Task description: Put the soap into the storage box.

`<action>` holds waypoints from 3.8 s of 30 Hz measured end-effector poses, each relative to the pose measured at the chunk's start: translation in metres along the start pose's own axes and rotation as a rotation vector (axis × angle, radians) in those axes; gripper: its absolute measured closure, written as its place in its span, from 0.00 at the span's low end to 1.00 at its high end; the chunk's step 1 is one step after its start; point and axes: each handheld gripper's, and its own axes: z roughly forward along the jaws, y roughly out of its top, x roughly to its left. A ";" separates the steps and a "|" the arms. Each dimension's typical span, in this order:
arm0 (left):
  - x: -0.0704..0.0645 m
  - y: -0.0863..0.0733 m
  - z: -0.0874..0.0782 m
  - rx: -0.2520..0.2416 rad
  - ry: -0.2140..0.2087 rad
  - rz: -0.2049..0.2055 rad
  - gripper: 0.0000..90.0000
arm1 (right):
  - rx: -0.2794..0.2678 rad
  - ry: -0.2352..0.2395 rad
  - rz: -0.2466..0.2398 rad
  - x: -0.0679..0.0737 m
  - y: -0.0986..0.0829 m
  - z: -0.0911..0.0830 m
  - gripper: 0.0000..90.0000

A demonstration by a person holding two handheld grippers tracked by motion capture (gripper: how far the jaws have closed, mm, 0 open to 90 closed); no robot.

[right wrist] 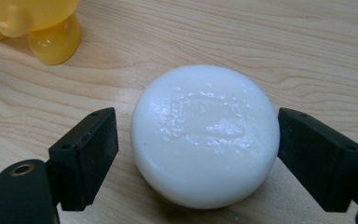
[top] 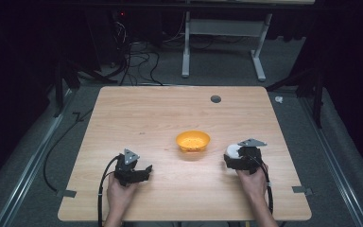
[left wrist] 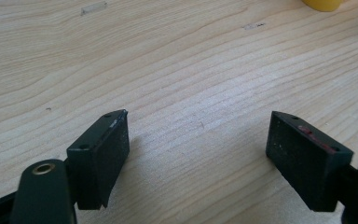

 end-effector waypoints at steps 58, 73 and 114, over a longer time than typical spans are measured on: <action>0.000 0.000 0.000 0.000 0.000 0.000 0.24 | -0.109 0.079 -0.076 0.019 0.029 -0.037 0.26; 0.000 0.000 0.000 -0.001 -0.001 -0.001 0.24 | -0.112 0.117 -0.087 0.027 0.046 -0.040 0.26; 0.001 0.000 0.000 -0.002 -0.005 -0.002 0.24 | -0.073 0.230 -0.176 0.077 0.097 -0.012 0.26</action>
